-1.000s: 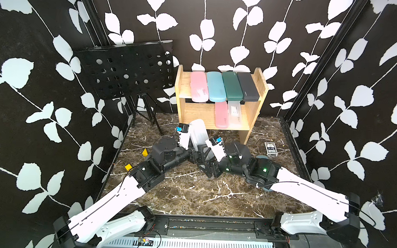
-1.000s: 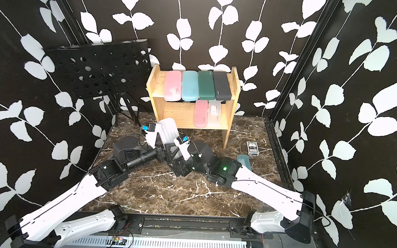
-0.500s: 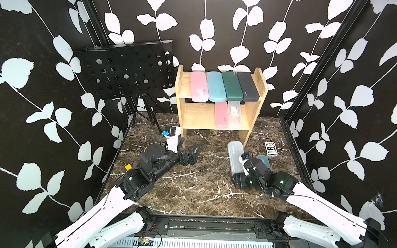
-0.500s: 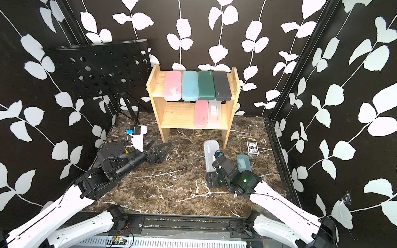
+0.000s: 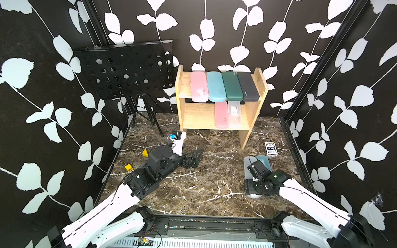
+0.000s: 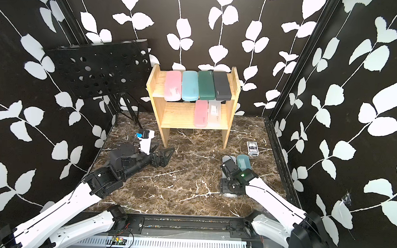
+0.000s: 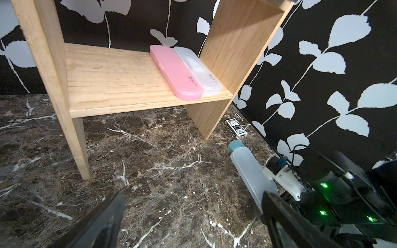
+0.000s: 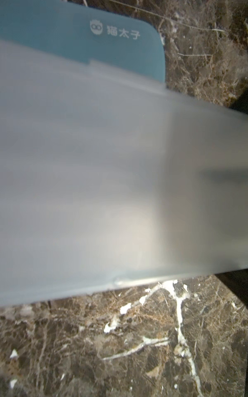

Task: Remove the pencil cases from the shelf
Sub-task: Place the pencil case at the center of the board.

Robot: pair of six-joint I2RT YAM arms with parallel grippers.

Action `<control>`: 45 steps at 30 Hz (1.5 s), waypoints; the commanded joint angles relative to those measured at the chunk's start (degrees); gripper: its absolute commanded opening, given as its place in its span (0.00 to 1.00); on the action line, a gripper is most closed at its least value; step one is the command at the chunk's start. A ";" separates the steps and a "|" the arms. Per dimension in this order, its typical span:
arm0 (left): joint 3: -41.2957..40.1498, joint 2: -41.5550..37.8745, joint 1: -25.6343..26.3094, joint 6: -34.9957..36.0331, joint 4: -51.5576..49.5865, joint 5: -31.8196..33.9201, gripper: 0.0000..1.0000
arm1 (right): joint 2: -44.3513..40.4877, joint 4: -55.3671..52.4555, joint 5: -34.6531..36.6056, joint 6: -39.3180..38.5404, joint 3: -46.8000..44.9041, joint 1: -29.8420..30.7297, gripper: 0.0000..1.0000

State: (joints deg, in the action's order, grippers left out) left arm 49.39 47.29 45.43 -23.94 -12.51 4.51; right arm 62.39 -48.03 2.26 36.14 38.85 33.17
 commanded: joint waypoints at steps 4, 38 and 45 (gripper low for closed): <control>-1.82 -1.32 -0.19 0.83 0.47 -0.10 0.99 | 4.56 2.24 -2.71 -4.94 0.43 -4.52 0.64; -0.12 -0.34 -0.46 2.08 -2.93 0.33 0.99 | 17.21 4.63 1.17 -14.41 5.61 -13.22 0.90; 0.93 1.06 -0.47 0.86 -2.07 -0.62 0.99 | 8.27 3.47 -2.82 -14.58 8.71 -11.99 0.94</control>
State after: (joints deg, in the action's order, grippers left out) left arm 48.10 47.70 45.21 -22.90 -14.74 4.51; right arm 74.50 -42.87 0.97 22.04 43.90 20.45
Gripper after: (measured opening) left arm 0.987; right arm 0.938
